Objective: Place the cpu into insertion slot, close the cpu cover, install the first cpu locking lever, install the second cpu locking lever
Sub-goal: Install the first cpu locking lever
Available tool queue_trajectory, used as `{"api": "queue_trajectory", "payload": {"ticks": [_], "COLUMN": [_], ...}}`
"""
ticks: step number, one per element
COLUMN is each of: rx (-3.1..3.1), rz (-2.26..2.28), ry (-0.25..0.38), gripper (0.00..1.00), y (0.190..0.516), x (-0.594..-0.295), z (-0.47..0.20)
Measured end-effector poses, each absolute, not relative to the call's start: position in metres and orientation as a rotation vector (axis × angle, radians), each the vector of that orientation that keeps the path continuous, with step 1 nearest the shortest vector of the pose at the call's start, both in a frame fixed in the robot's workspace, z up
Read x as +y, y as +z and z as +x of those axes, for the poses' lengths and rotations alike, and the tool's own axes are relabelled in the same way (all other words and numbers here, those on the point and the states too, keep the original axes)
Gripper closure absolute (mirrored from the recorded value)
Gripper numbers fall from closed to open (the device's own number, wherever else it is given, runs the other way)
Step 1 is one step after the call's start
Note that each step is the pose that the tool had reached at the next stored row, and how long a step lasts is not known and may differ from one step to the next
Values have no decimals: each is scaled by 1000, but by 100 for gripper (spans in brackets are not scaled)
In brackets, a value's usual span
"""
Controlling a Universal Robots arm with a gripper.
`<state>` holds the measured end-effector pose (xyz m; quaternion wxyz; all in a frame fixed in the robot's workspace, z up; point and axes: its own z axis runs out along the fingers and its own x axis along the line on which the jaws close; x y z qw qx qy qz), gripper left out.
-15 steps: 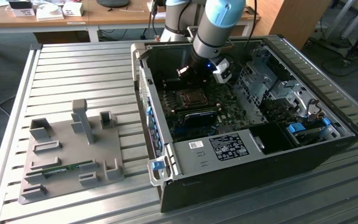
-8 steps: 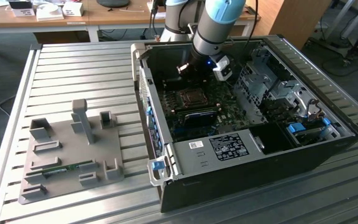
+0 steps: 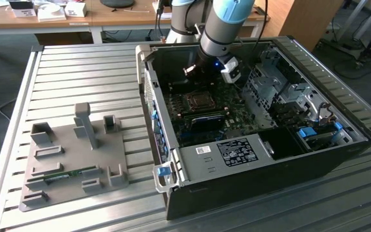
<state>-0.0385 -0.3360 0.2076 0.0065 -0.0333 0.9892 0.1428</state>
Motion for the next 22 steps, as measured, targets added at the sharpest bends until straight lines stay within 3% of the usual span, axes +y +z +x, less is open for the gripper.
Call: {"api": "queue_trajectory", "payload": {"ticks": [22], "rx": [3095], "rz": [-104], "ry": [447], "gripper": [89], "y": [214], "x": [-336], "z": [-38]}}
